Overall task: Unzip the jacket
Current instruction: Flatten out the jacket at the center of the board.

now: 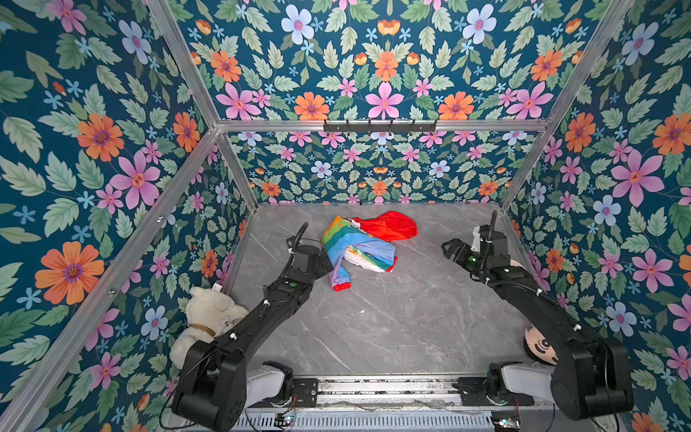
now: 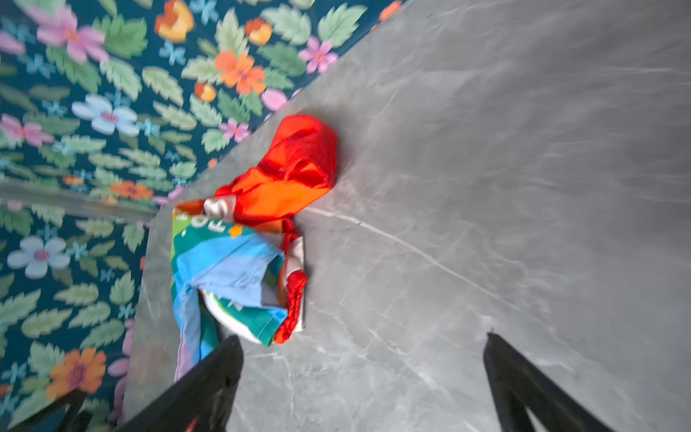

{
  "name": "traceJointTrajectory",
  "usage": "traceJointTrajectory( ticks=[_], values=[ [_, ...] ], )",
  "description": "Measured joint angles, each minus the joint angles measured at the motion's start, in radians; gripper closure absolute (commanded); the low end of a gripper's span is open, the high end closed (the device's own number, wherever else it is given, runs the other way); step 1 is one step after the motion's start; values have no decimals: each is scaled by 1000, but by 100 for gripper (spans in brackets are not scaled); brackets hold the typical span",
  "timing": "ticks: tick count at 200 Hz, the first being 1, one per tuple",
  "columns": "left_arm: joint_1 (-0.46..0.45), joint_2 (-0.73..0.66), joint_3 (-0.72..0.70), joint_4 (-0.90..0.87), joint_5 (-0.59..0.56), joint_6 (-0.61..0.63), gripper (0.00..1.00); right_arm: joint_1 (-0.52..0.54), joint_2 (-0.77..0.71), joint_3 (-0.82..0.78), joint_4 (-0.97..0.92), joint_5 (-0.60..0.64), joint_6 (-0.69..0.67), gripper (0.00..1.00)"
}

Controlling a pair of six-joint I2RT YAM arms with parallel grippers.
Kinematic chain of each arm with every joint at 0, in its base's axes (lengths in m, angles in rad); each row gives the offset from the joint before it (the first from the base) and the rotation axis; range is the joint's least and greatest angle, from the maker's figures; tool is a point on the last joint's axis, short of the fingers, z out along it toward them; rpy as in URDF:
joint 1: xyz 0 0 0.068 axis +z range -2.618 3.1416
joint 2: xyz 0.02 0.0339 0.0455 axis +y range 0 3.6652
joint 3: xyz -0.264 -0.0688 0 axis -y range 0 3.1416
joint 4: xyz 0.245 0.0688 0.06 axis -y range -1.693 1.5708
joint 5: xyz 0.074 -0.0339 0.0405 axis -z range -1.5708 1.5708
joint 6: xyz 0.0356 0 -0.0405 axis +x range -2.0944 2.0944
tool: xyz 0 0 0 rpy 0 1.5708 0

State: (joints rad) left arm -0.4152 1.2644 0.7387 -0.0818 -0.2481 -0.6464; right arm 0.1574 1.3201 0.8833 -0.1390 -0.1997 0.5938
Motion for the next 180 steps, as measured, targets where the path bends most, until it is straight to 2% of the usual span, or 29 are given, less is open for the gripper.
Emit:
traceJointTrajectory(
  ticks=[28, 68, 134, 180],
  values=[
    [-47, 70, 30, 6, -11, -1, 0, 101, 151, 117, -104, -21, -29, 3],
    [-50, 120, 28, 9, -3, -9, 4, 217, 353, 290, -192, -79, -50, 8],
    [-76, 206, -12, 64, 114, -27, 15, 243, 597, 478, -200, -177, 45, 13],
    [-76, 257, -15, 90, 140, -36, 40, 251, 698, 591, -210, -215, 87, 25]
  ],
)
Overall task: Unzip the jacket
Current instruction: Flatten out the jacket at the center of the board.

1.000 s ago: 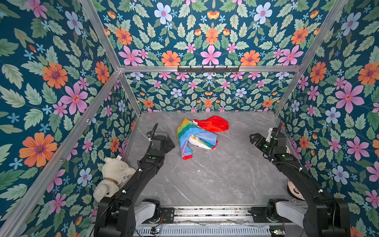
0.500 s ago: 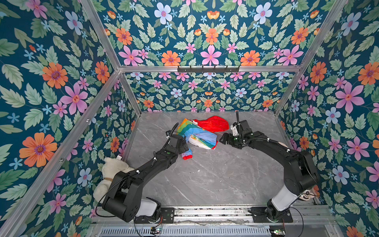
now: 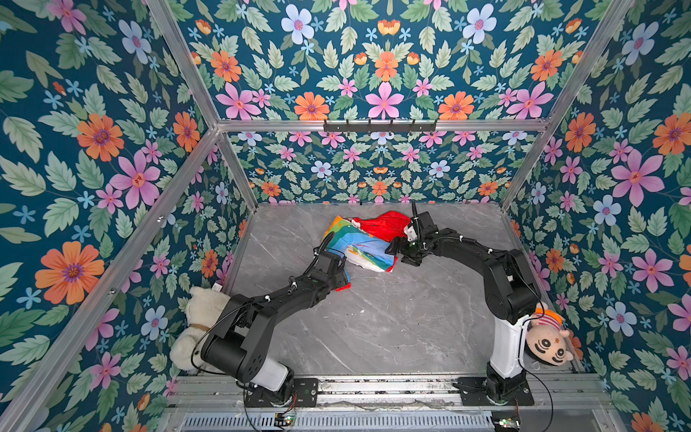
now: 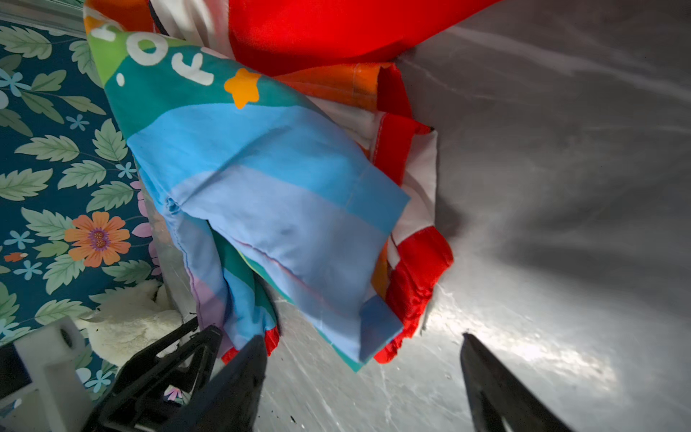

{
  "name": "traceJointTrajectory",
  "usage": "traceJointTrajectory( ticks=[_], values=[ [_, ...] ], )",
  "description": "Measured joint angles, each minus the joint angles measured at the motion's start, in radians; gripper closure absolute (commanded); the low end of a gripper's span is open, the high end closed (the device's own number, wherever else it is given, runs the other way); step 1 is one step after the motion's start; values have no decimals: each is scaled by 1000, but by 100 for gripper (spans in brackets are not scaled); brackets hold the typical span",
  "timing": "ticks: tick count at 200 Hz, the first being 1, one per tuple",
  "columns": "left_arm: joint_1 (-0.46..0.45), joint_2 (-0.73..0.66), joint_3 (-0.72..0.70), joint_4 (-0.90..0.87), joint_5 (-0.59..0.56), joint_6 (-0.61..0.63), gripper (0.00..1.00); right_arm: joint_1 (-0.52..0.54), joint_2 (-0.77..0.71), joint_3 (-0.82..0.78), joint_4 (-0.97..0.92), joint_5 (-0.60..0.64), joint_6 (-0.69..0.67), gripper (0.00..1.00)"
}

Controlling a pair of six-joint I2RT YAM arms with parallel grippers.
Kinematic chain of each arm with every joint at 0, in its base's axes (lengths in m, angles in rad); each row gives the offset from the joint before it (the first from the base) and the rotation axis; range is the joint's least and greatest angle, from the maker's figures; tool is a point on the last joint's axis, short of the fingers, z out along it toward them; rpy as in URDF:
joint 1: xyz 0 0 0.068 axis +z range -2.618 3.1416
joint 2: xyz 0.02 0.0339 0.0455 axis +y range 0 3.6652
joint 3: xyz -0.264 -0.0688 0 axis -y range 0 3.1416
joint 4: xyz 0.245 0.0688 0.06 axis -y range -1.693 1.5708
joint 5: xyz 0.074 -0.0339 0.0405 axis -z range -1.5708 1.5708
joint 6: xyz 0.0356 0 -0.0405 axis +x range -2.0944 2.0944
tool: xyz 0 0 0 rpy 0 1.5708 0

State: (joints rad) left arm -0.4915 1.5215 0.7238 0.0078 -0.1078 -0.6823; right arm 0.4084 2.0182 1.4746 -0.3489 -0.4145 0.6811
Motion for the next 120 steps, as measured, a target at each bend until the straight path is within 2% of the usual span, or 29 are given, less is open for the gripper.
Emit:
traceJointTrajectory(
  ticks=[31, 74, 93, 104, 120],
  values=[
    [0, 3, -6, -13, -8, -22, 63, 16, 58, 93, -60, 12, -1, 42],
    [0, -31, -3, -57, -35, -40, 93, 23, 77, 127, -102, 26, -4, 75],
    [0, -58, 0, -92, -55, -43, 100, 21, 69, 119, -103, 28, -5, 90],
    [0, -78, 0, -106, -61, -43, 100, 22, 57, 108, -103, 30, -4, 98],
    [0, -114, 4, -135, -71, -43, 100, 22, 25, 86, -97, 33, -6, 100]
  ],
)
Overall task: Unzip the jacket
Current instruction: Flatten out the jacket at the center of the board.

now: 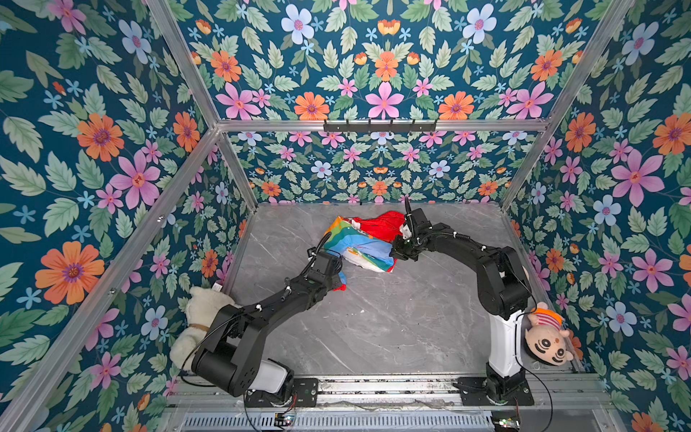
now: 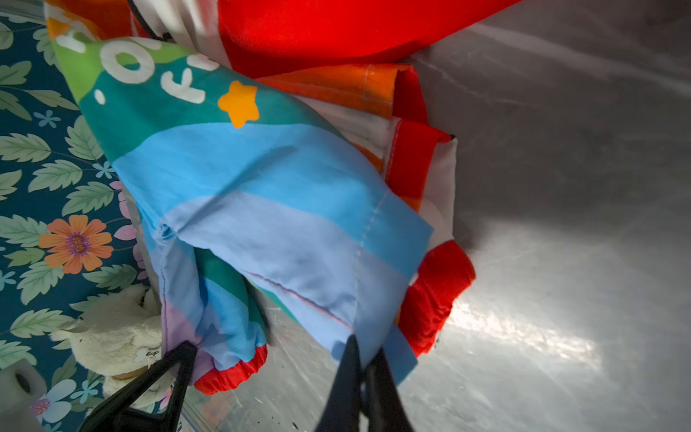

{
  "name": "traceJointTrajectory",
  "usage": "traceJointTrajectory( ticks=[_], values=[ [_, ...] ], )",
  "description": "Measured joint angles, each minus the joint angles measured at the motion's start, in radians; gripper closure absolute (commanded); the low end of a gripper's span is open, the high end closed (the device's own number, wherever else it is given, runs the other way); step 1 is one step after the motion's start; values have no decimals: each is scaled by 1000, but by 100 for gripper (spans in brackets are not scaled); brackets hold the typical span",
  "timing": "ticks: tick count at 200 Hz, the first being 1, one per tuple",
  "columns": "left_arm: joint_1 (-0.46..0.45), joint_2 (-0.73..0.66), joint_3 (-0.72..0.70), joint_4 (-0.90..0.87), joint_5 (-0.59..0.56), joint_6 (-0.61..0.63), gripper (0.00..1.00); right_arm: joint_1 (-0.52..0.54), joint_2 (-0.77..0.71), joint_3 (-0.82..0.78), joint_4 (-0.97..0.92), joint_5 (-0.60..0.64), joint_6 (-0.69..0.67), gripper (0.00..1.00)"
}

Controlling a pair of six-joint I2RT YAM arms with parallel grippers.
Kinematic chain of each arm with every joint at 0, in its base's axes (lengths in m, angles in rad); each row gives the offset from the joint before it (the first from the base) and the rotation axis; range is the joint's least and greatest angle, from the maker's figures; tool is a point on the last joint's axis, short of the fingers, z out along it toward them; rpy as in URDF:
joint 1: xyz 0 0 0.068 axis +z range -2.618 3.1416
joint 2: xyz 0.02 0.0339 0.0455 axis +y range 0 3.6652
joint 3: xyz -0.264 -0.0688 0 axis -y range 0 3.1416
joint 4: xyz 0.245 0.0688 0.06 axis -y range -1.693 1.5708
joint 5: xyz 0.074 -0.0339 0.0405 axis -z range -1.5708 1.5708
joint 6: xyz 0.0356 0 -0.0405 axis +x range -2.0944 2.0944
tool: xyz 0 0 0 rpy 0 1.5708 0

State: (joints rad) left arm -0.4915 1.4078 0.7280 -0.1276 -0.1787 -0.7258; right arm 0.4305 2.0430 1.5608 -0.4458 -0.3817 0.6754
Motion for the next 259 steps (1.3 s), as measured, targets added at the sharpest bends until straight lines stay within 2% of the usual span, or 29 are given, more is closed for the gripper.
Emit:
traceJointTrajectory(
  ticks=[45, 77, 131, 160, 211, 255, 259],
  values=[
    [0, -128, 52, -89, -8, 31, 100, 0, -188, -106, 34, 32, -4, 100],
    [0, -220, 111, -137, 17, 113, 100, 0, -367, -200, 31, 77, -25, 100],
    [-4, -311, 213, -234, 53, 212, 100, 0, -665, -304, -50, 156, -77, 100],
    [-5, -332, 261, -272, 48, 238, 100, 0, -781, -344, -78, 150, -107, 100],
    [-5, -333, 291, -318, -26, 253, 100, 32, -885, -464, -104, 15, -141, 100],
    [-5, -333, 247, -325, -105, 216, 100, 89, -829, -538, -132, -60, -177, 100],
    [-5, -333, 237, -325, -109, 209, 100, 91, -823, -541, -135, -63, -180, 95]
  ],
)
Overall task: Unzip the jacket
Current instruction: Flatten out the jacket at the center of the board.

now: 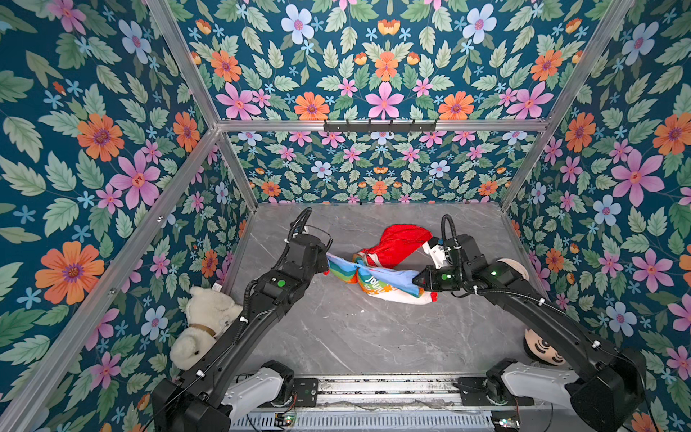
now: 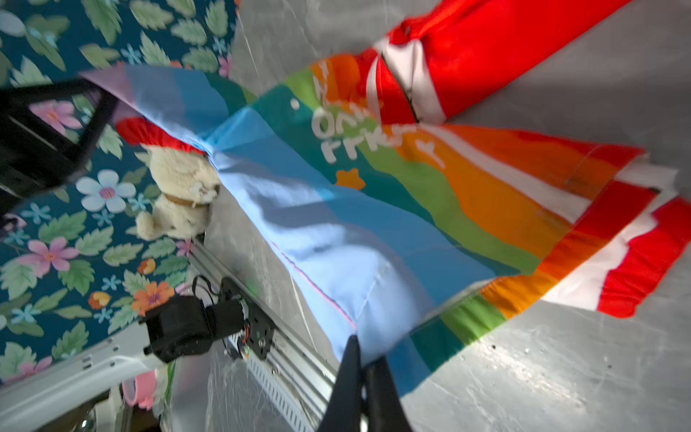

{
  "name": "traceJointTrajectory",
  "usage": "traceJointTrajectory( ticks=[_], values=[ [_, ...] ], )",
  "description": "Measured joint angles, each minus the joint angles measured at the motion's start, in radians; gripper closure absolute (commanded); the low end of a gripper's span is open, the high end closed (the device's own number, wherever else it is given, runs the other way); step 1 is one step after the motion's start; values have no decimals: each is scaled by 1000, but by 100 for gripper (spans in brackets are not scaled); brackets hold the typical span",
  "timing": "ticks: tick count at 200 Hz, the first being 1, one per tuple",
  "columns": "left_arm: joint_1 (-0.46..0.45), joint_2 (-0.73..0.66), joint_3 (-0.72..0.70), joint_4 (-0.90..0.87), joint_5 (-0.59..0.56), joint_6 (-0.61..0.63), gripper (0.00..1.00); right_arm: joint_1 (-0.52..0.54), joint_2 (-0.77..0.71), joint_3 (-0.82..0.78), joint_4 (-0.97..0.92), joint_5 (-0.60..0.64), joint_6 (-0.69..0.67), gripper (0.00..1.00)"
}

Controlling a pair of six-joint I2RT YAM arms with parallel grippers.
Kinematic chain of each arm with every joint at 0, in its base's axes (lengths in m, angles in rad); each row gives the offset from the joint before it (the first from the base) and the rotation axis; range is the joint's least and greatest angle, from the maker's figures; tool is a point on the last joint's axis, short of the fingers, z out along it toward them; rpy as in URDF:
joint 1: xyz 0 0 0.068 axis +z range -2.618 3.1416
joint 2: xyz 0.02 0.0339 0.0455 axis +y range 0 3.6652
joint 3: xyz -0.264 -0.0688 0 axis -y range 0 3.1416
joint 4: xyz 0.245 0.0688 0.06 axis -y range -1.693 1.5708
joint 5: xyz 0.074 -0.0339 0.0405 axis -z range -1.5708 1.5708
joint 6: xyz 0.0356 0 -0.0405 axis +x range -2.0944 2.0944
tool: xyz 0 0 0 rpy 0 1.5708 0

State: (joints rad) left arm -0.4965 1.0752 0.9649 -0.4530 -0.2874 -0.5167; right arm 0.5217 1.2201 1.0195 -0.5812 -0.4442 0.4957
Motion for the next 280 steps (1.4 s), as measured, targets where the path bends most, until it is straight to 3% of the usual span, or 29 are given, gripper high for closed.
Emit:
traceJointTrajectory(
  ticks=[23, 34, 43, 77, 115, 154, 193, 280],
  values=[
    [0, -8, -73, -8, -14, -36, 100, -1, 4, -6, -36, 27, -3, 51],
    [1, -15, -103, -21, -32, -61, 100, 0, -24, -5, -53, 65, -5, 38],
    [5, -21, -124, -31, -49, -82, 100, 0, -60, 2, -64, 109, -5, 33],
    [69, -13, -141, -48, -77, -141, 100, -95, -122, 34, -70, 250, 14, 34],
    [149, 21, -140, -35, -42, -157, 100, -325, 29, 29, -63, 234, 119, 34],
    [171, 35, -154, -19, 5, -159, 100, -342, 313, 165, -14, 193, 156, 31],
    [176, 29, -161, -17, 42, -156, 100, -362, 585, 369, 23, 187, 184, 6],
    [179, 19, -166, -11, 86, -132, 100, -389, 1051, 942, -159, 154, 97, 10]
  ],
)
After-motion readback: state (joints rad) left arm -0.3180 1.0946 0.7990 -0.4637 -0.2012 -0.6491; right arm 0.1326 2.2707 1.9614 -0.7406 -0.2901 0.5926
